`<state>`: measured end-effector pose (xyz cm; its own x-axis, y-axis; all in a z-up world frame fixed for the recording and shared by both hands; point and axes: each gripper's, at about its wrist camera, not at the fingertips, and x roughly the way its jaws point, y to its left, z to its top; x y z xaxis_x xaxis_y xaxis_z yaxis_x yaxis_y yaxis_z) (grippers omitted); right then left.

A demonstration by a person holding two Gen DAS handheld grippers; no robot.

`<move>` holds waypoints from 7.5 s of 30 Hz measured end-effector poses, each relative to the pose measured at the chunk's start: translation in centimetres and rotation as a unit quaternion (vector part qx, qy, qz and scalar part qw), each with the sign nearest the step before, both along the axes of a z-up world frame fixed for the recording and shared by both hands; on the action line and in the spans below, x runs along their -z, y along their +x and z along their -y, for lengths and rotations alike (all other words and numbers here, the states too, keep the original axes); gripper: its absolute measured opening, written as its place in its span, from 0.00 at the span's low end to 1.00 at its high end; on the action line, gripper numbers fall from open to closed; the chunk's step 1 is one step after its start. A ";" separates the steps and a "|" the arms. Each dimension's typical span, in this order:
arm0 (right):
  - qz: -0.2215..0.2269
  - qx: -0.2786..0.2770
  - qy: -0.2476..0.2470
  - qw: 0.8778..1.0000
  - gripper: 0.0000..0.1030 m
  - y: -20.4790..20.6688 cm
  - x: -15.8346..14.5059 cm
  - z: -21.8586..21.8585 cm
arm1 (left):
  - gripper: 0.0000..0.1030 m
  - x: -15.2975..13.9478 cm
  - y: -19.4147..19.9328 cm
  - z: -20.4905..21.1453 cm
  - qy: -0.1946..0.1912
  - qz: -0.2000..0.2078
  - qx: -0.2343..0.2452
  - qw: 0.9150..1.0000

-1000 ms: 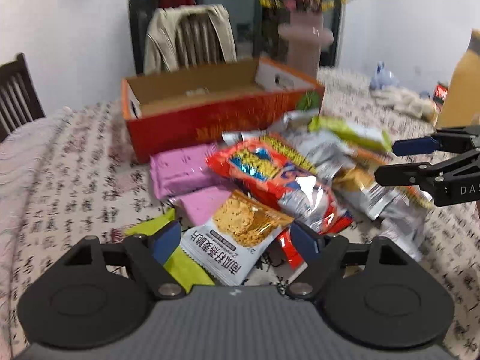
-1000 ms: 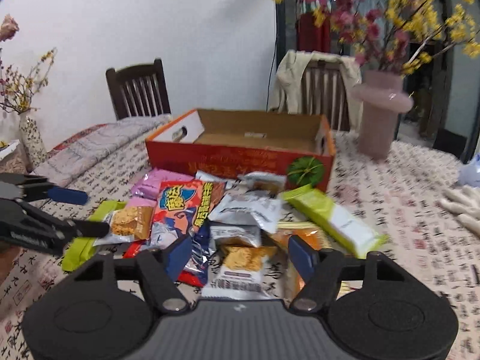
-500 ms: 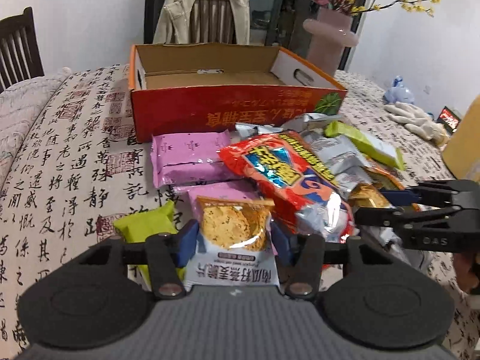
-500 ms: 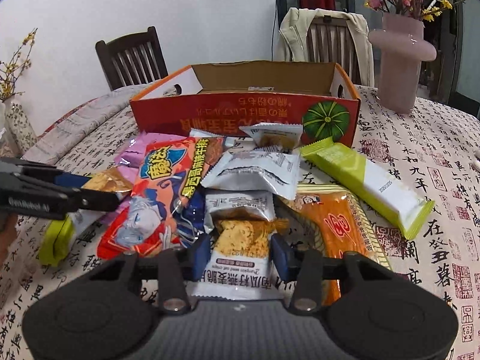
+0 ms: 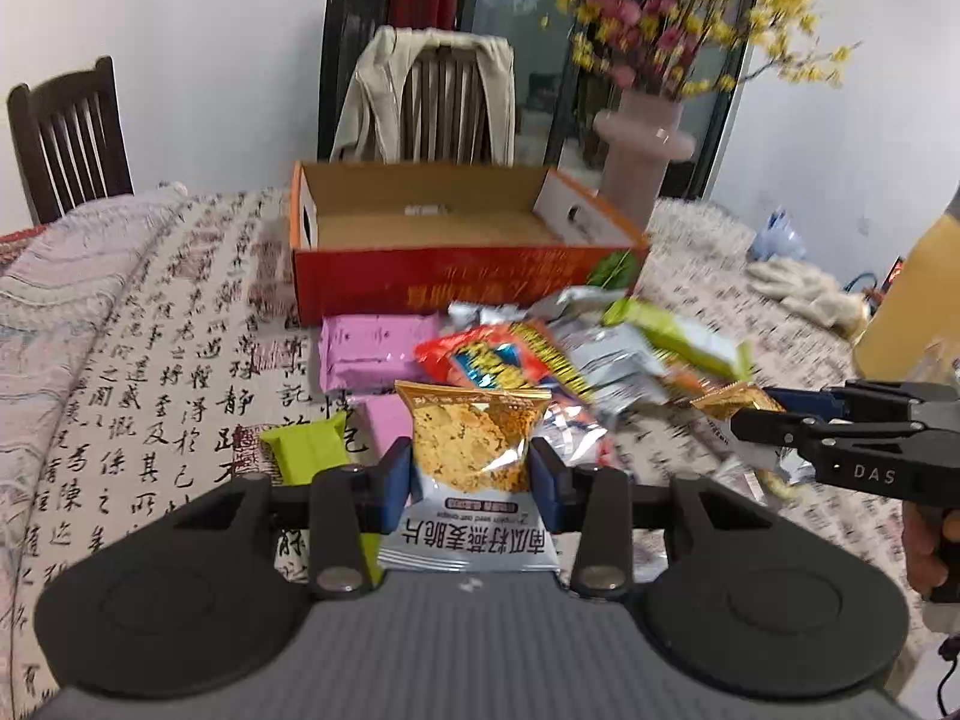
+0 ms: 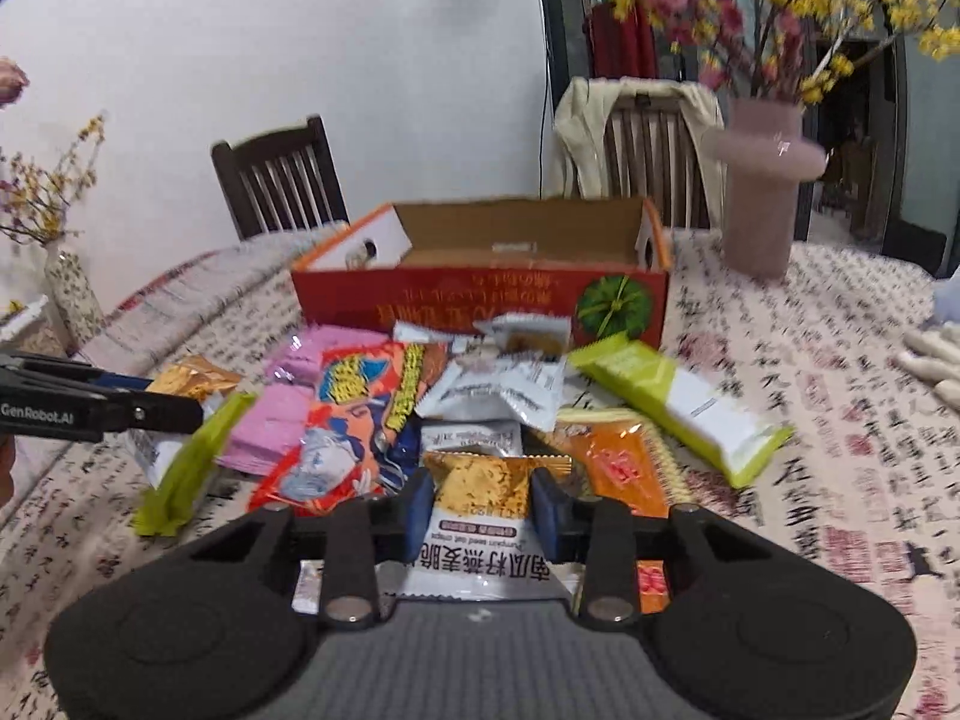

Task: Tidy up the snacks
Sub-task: 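Lift the cracker packet with the left tool and carry it over the box, then lower the packet into the box and open the left tool, then move both tools back over the snack pile, then grasp the green bar with the left tool while the right tool grasps a white packet, then carry both snacks over the box and open both tools to drop them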

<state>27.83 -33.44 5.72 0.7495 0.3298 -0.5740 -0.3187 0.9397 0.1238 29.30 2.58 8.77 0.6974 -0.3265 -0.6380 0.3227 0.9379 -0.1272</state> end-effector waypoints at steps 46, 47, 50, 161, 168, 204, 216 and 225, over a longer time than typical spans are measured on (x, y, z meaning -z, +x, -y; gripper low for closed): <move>-0.061 0.089 -0.050 0.993 0.33 42.8 -0.5 0.1 | 0.40 2.8 40.4 1.9 0.025 -0.062 -0.103 0.992; -0.065 0.087 -0.057 0.992 0.33 43.2 0.1 -0.1 | 0.41 3.4 40.6 1.9 0.028 -0.066 -0.102 0.992; -0.069 0.077 -0.092 0.990 0.31 44.0 1.6 -0.8 | 0.45 4.4 41.2 2.2 0.049 -0.061 -0.107 0.991; 0.000 -0.093 -0.067 0.993 0.39 0.1 5.2 -5.3 | 0.46 7.6 0.0 -2.4 0.015 -0.008 -0.092 0.996; 0.028 -0.092 -0.048 0.994 0.38 -1.6 4.0 -5.4 | 0.37 6.1 -2.3 -3.0 0.004 0.007 -0.107 0.994; 0.068 -0.038 -0.007 0.997 0.39 -8.2 1.5 0.4 | 0.33 5.6 -5.6 -2.2 -0.005 0.006 -0.105 0.994; 0.106 -0.048 -0.002 0.993 0.39 3.0 -5.1 1.4 | 0.33 -4.0 6.8 -1.0 -0.020 0.103 -0.063 0.993; 0.077 -0.042 0.006 0.996 0.39 21.3 -7.2 -1.4 | 0.33 -3.5 23.3 1.0 0.016 0.074 -0.088 0.993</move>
